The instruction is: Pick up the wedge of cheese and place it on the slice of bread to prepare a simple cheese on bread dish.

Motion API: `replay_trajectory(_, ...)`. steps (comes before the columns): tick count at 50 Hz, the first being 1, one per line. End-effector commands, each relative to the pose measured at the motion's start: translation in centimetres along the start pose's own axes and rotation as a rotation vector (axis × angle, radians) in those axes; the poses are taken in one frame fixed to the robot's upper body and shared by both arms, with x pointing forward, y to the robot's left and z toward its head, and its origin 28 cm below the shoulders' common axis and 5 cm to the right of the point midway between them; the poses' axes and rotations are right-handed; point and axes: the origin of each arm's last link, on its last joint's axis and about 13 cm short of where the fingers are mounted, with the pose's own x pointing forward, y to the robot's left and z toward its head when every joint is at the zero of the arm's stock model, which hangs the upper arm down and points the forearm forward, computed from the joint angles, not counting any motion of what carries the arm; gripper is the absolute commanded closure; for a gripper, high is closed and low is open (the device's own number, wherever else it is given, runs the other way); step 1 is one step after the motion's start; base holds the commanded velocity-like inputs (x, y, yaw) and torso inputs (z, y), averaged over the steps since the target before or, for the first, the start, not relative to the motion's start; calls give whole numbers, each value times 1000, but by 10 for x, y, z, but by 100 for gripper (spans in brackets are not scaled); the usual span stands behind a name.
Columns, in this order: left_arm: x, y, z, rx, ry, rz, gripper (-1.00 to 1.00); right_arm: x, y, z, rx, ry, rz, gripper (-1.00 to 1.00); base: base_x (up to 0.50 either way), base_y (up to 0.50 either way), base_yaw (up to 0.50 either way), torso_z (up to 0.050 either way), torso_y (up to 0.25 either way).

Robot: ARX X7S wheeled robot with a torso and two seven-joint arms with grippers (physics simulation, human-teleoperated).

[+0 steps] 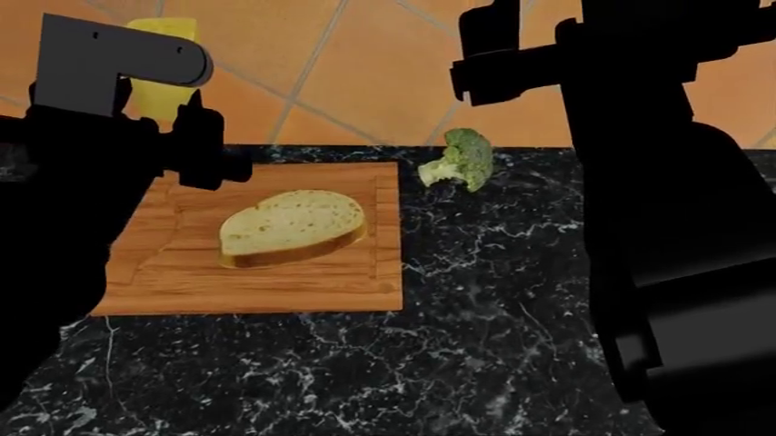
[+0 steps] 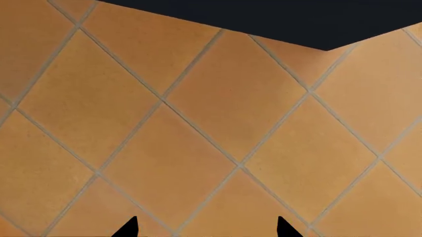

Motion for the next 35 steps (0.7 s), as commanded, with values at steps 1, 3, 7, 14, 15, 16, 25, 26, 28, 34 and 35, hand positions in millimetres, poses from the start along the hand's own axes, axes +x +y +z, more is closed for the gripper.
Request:
replay_trajectory(1,0,1,4,-11,-23,1,100,-1,0,-3,2,3,-5,-100,0,0,0,0,0)
replay_trajectory(3,-3,1,8,10,-51,-7,100,-1,0,-5,2,5,-5,-100,0,0,0,0,0)
replay_trajectory(7,-9,3,19,-7,-90,-5,100,-1,0,-4,1,4,-4,-100,0,0,0,0,-234)
replay_trajectory(14,-15,1,24,-6,-112,-16,100,-1,0,-6,3,7,-4,-100,0,0,0,0,-250)
replay_trajectory(15,-15,0,24,-4,-114,-21,100,-1,0,-5,2,6,-3,-100,0,0,0,0,-250)
replay_trajectory(16,-15,0,24,-5,-115,-21,100,-1,0,-5,2,6,-3,-100,0,0,0,0,-250)
replay_trajectory(25,-20,1,30,-11,-138,-34,100,0,1,-6,1,9,-2,-100,0,0,0,0,-250)
replay_trajectory(26,-20,1,31,-9,-141,-36,100,0,1,-6,0,8,-1,-100,0,0,0,0,-250)
replay_trajectory(28,-22,1,33,-12,-147,-37,100,0,2,-5,1,5,0,-100,0,0,0,0,-250)
replay_trajectory(34,-24,0,35,-9,-169,-54,100,-1,1,-5,0,7,-3,-100,0,0,0,0,-250)
replay_trajectory(35,-24,0,35,-8,-163,-51,100,-1,1,-5,0,7,-4,-100,0,0,0,0,-25)
